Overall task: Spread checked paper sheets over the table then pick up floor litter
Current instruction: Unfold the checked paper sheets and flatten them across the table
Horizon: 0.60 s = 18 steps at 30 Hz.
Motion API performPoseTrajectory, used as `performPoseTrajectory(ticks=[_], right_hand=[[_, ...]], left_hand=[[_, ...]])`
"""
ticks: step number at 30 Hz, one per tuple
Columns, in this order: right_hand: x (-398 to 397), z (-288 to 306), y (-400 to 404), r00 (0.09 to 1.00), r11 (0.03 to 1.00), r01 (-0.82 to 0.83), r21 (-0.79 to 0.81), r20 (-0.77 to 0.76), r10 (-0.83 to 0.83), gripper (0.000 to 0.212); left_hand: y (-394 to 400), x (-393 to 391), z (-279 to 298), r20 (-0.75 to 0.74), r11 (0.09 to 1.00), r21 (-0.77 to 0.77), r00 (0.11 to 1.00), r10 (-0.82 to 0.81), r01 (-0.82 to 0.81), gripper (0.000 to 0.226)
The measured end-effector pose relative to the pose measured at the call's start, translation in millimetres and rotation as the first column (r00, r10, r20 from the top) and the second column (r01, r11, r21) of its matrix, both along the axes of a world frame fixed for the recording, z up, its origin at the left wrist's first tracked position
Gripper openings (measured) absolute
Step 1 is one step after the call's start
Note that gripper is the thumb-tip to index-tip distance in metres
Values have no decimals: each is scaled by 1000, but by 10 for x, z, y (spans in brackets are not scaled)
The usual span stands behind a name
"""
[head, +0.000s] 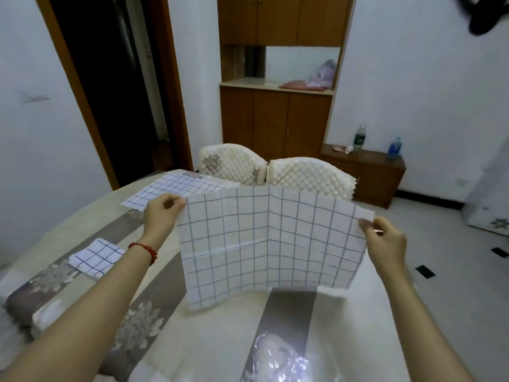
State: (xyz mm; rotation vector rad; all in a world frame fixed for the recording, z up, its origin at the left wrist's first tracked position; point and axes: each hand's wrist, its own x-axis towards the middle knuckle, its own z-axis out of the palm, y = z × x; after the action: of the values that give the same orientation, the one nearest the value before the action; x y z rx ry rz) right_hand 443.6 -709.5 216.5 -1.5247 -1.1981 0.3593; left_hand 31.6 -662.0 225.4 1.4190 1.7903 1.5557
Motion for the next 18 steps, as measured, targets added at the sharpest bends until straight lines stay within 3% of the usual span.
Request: performPoseTrajectory(ticks=[6, 10, 14, 18], right_hand=[[113, -480, -441, 995, 1000, -13, -24, -103, 10, 14], [192, -849, -698, 984, 999, -5, -54, -179, -5, 8], [224, -1206, -927, 975, 984, -11, -175, -220, -28, 23], [141, -1412, -1116, 986, 970, -10, -244, -164, -31, 39]], left_hand=[[-339, -58, -342, 43, 999, 4, 998, -51, 51, 3], [-621, -125, -700, -65, 996, -72, 996, -58, 54, 10], [-812, -179, -1060, -124, 982, -180, 989, -79, 56, 10], [-878, -204, -1343, -169, 961, -275, 982, -85, 35, 10]])
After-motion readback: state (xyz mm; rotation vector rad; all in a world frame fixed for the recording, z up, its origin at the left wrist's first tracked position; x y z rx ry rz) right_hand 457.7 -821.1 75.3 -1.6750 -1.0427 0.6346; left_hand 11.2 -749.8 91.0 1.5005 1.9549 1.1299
